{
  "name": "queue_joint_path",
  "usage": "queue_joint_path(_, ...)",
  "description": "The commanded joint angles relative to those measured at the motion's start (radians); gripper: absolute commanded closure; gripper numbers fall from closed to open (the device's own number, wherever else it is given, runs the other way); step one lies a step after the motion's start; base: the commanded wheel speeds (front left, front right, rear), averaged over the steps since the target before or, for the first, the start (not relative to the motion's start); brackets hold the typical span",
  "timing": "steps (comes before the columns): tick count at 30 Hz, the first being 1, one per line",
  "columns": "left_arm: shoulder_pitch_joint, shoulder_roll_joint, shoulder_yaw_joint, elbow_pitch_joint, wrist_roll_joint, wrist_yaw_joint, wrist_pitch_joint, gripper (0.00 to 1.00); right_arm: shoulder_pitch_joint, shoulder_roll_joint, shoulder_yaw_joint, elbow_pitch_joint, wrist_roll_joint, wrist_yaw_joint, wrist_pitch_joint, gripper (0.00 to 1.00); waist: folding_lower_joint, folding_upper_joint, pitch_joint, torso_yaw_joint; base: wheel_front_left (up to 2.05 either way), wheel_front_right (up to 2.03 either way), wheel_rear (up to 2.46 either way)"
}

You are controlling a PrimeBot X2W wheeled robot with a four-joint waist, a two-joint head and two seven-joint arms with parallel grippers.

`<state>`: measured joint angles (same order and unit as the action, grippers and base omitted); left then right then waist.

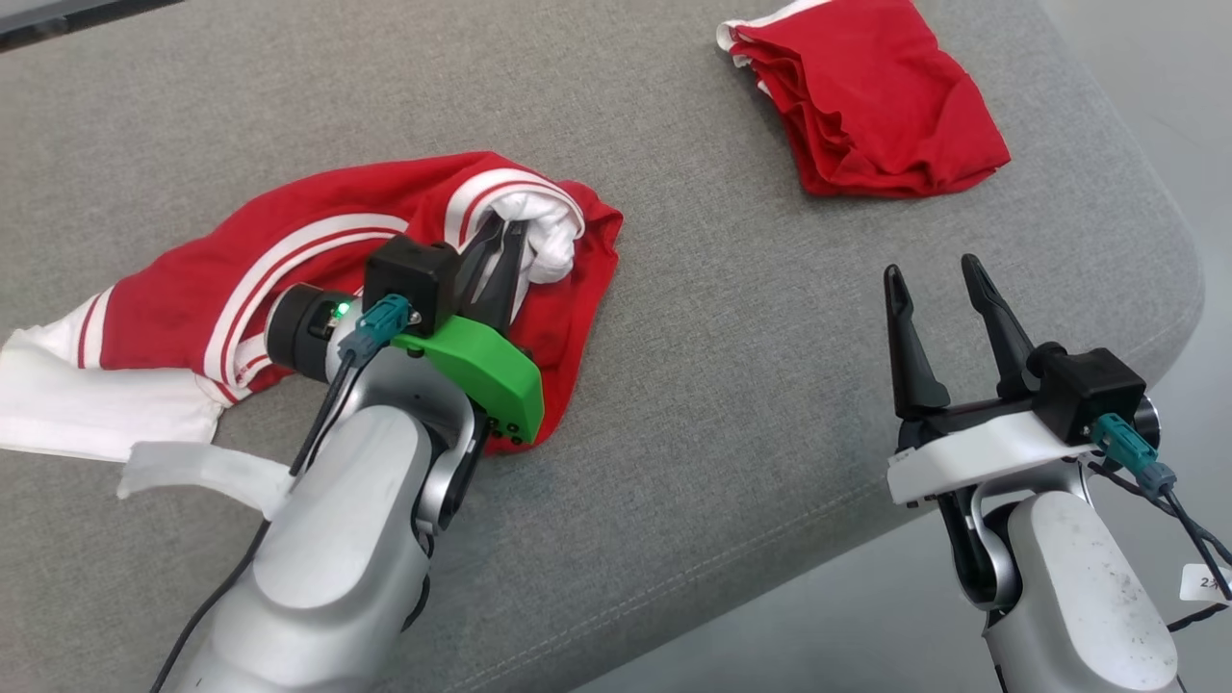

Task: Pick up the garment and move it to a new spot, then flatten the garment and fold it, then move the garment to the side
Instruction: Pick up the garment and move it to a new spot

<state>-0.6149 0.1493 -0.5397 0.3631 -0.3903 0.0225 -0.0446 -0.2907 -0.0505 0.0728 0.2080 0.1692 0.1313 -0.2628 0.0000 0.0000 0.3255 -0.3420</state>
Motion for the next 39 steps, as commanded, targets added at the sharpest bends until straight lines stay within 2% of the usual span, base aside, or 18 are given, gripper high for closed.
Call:
queue_joint_path(1,-0.023,-0.005,-0.003,0.024,-0.012,-0.013,-0.006,0.62,-0.006,0.0,-0.004,-0.005,0.004,-0.001,-0.004,0.0,0.0,0.0,0.039,-0.028,0.0,0.0,0.0)
queue_joint_path(2,-0.029,-0.011,-0.008,0.039,-0.012,-0.019,-0.013,0.0,-0.009,-0.001,-0.006,-0.004,0.005,-0.001,-0.004,0.0,0.0,0.0,0.041,-0.023,0.0,0.0,0.0)
queue_joint_path(8,-0.029,-0.029,-0.05,0.059,-0.005,-0.057,-0.05,0.0,-0.023,-0.001,-0.01,0.002,-0.008,-0.001,-0.004,0.0,0.0,0.0,0.027,0.025,0.0,0.0,0.0)
queue_joint_path(14,0.026,-0.006,-0.06,-0.035,0.003,-0.045,-0.088,0.0,-0.015,-0.001,-0.02,0.003,-0.029,-0.001,-0.004,0.0,0.0,0.0,-0.011,0.085,0.0,0.0,0.0)
queue_joint_path(20,0.105,0.056,-0.008,-0.167,-0.01,0.016,-0.104,0.0,-0.003,-0.002,-0.03,0.003,-0.05,-0.001,-0.004,0.0,0.0,0.0,-0.047,0.149,0.0,0.0,0.0)
queue_joint_path(28,0.206,0.156,0.134,-0.272,-0.052,0.108,-0.134,0.0,0.005,-0.002,-0.034,-0.001,-0.07,-0.001,-0.004,0.0,0.0,0.0,-0.079,0.219,0.0,0.0,0.0)
queue_joint_path(39,0.357,0.26,0.301,-0.248,-0.117,0.151,-0.195,0.0,0.037,-0.002,-0.02,0.005,-0.081,-0.001,-0.004,0.0,0.0,0.0,-0.143,0.257,0.0,0.0,0.0)
